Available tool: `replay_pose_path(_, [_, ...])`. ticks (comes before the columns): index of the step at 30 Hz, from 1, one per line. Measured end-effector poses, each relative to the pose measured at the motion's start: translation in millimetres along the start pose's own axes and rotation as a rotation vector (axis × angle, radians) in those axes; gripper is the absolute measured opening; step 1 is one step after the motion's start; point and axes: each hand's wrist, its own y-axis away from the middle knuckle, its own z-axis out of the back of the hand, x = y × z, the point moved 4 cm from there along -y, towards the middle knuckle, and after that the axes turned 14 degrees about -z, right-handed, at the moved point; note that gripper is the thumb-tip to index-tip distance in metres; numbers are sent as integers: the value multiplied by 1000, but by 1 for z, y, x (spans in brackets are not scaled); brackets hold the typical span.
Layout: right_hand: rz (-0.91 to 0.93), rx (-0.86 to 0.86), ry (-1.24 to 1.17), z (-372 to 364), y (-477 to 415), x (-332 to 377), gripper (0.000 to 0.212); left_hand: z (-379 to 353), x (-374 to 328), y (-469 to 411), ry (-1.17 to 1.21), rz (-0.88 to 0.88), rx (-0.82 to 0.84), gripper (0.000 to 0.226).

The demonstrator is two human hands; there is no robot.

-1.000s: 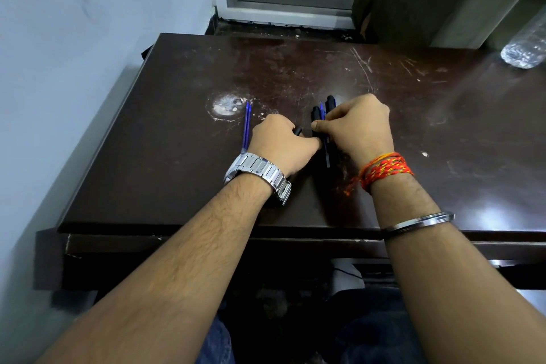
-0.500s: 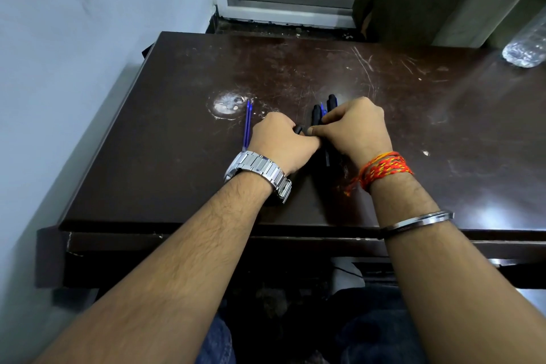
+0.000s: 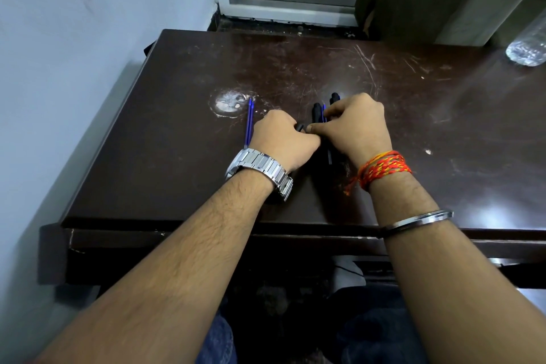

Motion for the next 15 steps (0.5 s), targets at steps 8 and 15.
replay_pose_path(8, [-32, 21, -282, -2, 3, 3, 12, 1, 0, -3, 253, 50, -69, 19])
replay_pose_path(15, [-103, 54, -373, -9, 2, 1, 15, 5, 6, -1, 127, 15, -125, 7])
